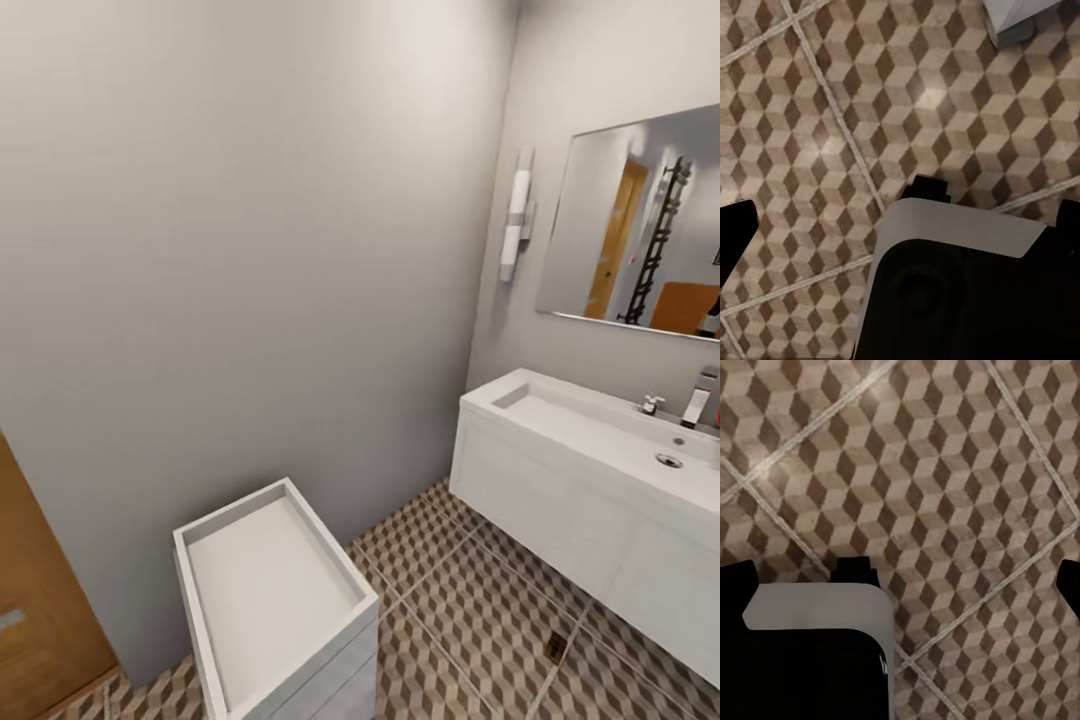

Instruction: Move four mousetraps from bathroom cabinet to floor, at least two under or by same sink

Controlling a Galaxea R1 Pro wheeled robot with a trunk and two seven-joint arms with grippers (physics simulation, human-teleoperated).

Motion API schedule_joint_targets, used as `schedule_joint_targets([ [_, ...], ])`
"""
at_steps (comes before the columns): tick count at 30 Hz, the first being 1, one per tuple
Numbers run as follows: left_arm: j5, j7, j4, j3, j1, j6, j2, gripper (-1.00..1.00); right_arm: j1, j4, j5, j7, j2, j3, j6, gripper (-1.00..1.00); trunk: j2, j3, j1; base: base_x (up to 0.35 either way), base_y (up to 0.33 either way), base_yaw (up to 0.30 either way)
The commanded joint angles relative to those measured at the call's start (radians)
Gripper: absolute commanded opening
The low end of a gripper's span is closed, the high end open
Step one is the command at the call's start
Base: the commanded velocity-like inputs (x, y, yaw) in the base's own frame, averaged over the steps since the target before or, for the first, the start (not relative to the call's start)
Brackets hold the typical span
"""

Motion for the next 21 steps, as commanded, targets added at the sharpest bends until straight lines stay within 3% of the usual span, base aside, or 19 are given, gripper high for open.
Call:
schedule_joint_targets([
  [1,0.009,0.003,0.001,-0.008,-0.001,-0.003,0.0,1.0,-0.001,0.002,-0.009,-0.001,0.0,0.009,-0.003,1.0,-0.001,-0.001,0.0,0.0,0.0,0.273],
  [21,0.009,0.003,0.0,-0.007,-0.001,-0.003,0.0,1.0,-0.001,0.002,-0.009,-0.001,0.002,0.009,-0.003,1.0,-0.001,-0.001,0.0,0.0,0.0,0.273],
])
